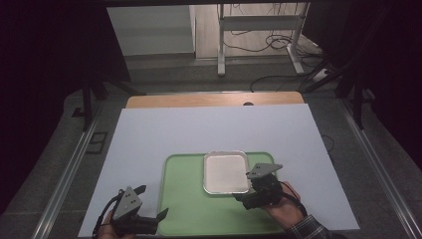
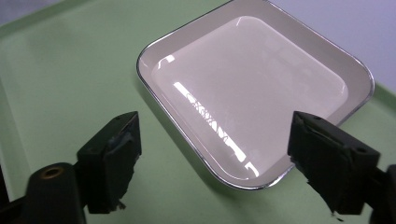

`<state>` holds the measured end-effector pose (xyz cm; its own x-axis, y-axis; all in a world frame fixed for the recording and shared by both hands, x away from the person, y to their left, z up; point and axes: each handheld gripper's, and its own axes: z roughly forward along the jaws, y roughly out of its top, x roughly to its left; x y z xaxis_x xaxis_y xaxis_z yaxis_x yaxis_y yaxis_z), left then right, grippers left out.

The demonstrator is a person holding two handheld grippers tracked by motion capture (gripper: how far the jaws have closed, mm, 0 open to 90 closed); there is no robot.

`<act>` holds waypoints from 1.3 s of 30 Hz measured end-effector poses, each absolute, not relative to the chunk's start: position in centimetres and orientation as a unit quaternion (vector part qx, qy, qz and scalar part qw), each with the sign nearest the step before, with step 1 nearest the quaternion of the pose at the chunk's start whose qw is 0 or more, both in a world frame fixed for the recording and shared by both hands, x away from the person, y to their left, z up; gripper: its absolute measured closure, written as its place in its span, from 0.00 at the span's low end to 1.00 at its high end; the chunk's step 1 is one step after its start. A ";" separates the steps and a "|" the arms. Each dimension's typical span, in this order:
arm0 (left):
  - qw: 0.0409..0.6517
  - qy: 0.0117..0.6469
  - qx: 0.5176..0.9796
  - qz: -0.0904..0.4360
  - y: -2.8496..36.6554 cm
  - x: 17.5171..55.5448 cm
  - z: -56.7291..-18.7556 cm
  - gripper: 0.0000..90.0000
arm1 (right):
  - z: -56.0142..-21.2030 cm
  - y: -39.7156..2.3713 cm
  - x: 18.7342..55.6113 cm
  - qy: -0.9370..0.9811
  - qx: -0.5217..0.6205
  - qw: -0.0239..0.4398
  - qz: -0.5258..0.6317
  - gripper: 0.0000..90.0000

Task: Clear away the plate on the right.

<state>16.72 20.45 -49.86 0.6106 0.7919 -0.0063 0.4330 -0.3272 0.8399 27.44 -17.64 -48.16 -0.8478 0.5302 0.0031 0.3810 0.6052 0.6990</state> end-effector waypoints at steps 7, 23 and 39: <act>0.427 0.392 0.787 0.210 20.4 16.7 -49.9 0.01 | -47.9 -18.3 27.2 0.888 0.252 0.117 0.367 0.08; 0.425 0.395 0.786 0.212 20.4 16.7 -49.9 0.01 | -47.2 -20.4 26.4 0.880 0.259 0.133 0.375 0.00; 0.424 0.396 0.786 0.214 20.4 16.7 -49.9 0.01 | -46.8 -23.0 25.2 0.866 0.275 0.157 0.387 0.00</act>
